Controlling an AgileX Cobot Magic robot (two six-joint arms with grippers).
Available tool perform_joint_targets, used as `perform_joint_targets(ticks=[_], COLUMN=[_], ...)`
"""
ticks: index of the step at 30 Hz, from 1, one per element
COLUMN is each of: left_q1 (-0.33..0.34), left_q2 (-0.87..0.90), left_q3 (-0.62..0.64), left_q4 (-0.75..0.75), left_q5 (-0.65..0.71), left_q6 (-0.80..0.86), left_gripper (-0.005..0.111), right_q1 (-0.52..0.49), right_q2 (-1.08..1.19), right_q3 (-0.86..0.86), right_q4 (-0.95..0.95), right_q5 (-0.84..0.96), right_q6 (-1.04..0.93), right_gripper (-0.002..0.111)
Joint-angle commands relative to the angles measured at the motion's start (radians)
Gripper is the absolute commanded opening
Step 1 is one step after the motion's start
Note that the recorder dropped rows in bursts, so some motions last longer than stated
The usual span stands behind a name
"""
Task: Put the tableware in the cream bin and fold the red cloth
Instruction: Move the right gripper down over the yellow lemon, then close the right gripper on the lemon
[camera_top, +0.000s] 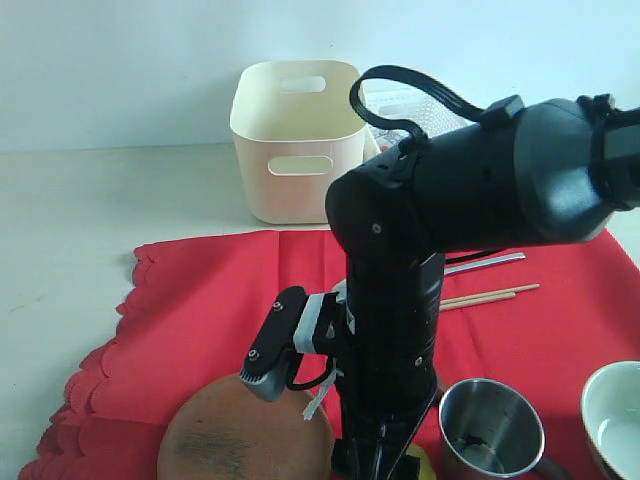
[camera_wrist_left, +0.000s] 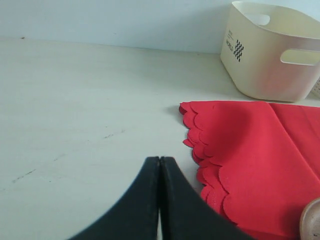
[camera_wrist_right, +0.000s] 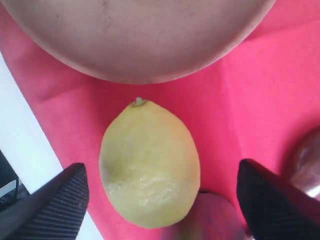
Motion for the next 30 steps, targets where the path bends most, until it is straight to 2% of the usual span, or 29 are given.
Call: perform_joint_targets(ticks=[1,20,23,30], left_q1=[0.003,0.003,0.003,0.003], left_q2=[-0.006,-0.006,-0.006,-0.006], left_q3=[0.004,0.004,0.004,0.004], left_q4=[0.002,0.002,0.002,0.002], left_q5=[-0.008,-0.008,-0.008,-0.008], left_q6=[-0.002,-0.002,-0.002,-0.002], left_gripper=[0.0,0.0,0.0,0.0], right_q1=[0.0,0.0,0.0,0.0], right_q2=[0.018,0.078,0.081,0.081], right_q3=[0.006,0.006,0.006,0.006], right_q4=[0.019,0.065,0.033,0.005], right_q5=[-0.021,0.01,0.015,0.012], right_q6=[0.004,0.002,0.004,0.03], right_gripper=[0.078,0.076,0.07,0.037])
